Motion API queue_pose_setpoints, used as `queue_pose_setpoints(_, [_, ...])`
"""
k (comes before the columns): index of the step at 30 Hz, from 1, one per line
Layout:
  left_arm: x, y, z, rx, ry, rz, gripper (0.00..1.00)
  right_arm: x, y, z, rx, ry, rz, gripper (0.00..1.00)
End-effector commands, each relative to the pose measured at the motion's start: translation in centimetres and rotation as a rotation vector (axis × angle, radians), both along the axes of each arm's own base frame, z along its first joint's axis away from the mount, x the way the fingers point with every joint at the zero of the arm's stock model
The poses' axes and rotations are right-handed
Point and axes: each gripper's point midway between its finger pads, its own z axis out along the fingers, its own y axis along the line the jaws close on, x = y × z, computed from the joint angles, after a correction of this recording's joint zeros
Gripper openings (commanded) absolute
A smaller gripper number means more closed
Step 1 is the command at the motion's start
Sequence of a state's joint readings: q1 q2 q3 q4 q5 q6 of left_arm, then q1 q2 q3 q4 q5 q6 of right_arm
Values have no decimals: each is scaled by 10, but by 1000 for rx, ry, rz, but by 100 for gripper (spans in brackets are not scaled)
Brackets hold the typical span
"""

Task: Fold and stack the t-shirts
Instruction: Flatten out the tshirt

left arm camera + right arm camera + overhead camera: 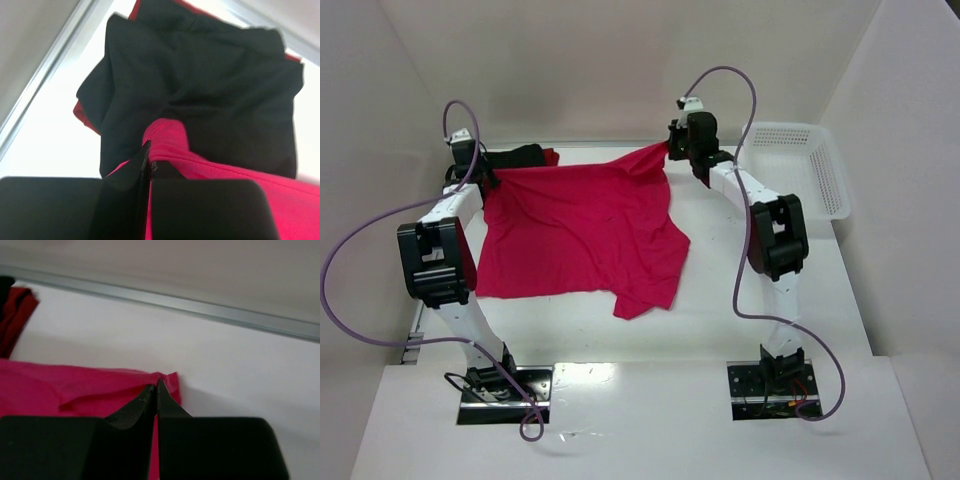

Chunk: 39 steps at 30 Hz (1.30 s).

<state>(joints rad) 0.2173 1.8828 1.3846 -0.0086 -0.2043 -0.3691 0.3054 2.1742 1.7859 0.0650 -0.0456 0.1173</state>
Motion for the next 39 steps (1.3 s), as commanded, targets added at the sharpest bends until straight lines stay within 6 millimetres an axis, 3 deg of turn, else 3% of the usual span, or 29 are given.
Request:
queue_pose_setpoints(1, [-7,5,18,9,-41,11,0,-45,76,2,36,45,251,6])
queue_pose_setpoints(3, [-9,5,14,7,-32,11,0,-67,89,-8,34,81,280,6])
queue_pose_setpoints(4, [-9,5,20,9,-42,11,0,-93,102,-32,23,142,311,6])
queue_pose_setpoints(5, [-11,4,18,7,-33,11,0,-112,115,-24,27,142,327,6])
queue_pose_setpoints(7, [-13,5,19,13,-32,20,0,-168,124,-41,29,206,358,6])
queue_pose_setpoints(10, [-13,5,19,6,-35,25,0,-199,126,-62,-8,246,350,12])
queue_pose_setpoints(11, [-13,4,19,1,-36,17,0,-199,123,-60,-12,243,339,15])
queue_pose_setpoints(13, [-12,2,19,-4,-38,8,0,-191,113,-57,-38,222,269,31])
queue_pose_setpoints(14, [-12,2,18,-4,-38,8,0,-183,99,-59,-81,208,216,55])
queue_pose_setpoints(16, [-12,0,18,-9,-39,0,0,-174,86,-43,-72,175,172,67])
queue_pose_setpoints(18, [-11,-1,18,-14,-40,-8,0,-140,53,-13,-9,114,102,88])
queue_pose_setpoints(19, [-12,-1,23,-12,-49,-8,0,-133,39,-13,5,119,66,88])
queue_pose_setpoints(20, [-12,-1,23,-12,-49,-8,0,-122,31,-1,29,99,49,100])
queue_pose_setpoints(22, [-10,-1,25,-1,-54,-14,0,-100,7,10,7,61,5,100])
queue_pose_setpoints(25, [-10,-2,25,2,-52,-28,0,-78,-4,12,-46,31,-19,100])
queue_pose_setpoints(26, [-10,-2,25,2,-52,-28,0,-71,-3,-3,-59,53,-29,100])
queue_pose_setpoints(27, [-8,-2,29,4,-60,-28,0,-62,-10,-3,-58,63,-39,100])
queue_pose_setpoints(28, [-8,-1,24,2,-52,-28,0,-60,-3,-18,-20,109,-4,99])
queue_pose_setpoints(33, [-6,-1,28,13,-57,-34,0,-62,16,-22,109,163,66,85])
queue_pose_setpoints(34, [-6,-1,28,13,-57,-34,0,-62,20,-20,130,161,79,84])
queue_pose_setpoints(39, [-6,-2,28,8,-58,-42,0,-64,31,-49,175,277,95,82])
